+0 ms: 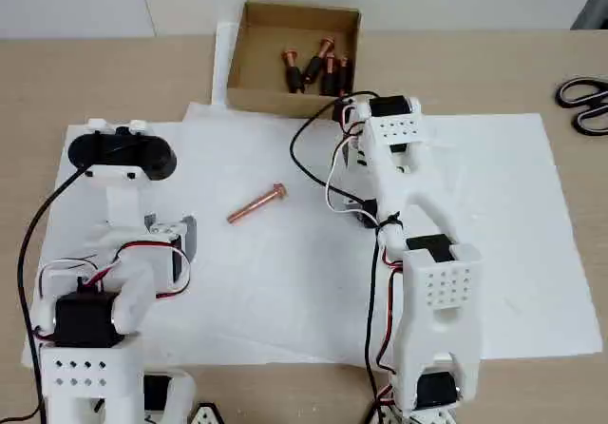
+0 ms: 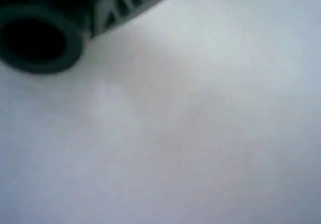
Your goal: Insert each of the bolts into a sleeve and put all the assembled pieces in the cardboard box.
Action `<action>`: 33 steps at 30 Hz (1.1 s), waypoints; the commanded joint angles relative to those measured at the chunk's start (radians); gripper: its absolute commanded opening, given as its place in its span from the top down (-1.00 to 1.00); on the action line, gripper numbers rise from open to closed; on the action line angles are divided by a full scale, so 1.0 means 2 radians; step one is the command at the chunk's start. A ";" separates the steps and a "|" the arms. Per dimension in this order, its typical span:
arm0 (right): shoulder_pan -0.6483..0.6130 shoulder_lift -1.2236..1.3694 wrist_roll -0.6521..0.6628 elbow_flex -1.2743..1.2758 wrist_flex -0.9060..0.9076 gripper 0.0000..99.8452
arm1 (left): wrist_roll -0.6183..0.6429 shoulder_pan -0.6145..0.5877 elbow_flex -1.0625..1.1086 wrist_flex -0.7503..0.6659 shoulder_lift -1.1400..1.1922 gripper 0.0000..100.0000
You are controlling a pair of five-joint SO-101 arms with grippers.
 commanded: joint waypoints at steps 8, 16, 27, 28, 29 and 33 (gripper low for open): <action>0.003 -0.061 0.005 -0.002 0.019 0.74 | -0.002 -0.002 -0.004 0.002 -0.001 0.69; 0.004 -0.053 0.003 -0.002 0.019 0.74 | -0.002 -0.002 -0.004 0.002 -0.001 0.69; 0.007 -0.001 0.000 -0.002 -0.004 0.74 | -0.002 -0.002 -0.004 0.002 -0.001 0.69; 0.007 -0.001 0.000 -0.002 -0.005 0.74 | -0.002 -0.002 -0.004 0.002 -0.001 0.69; 0.007 0.000 0.000 -0.002 -0.007 0.75 | -0.002 -0.002 -0.004 0.002 -0.001 0.69; 0.007 0.000 0.000 -0.002 -0.016 0.94 | -0.002 -0.002 -0.004 0.001 -0.001 0.69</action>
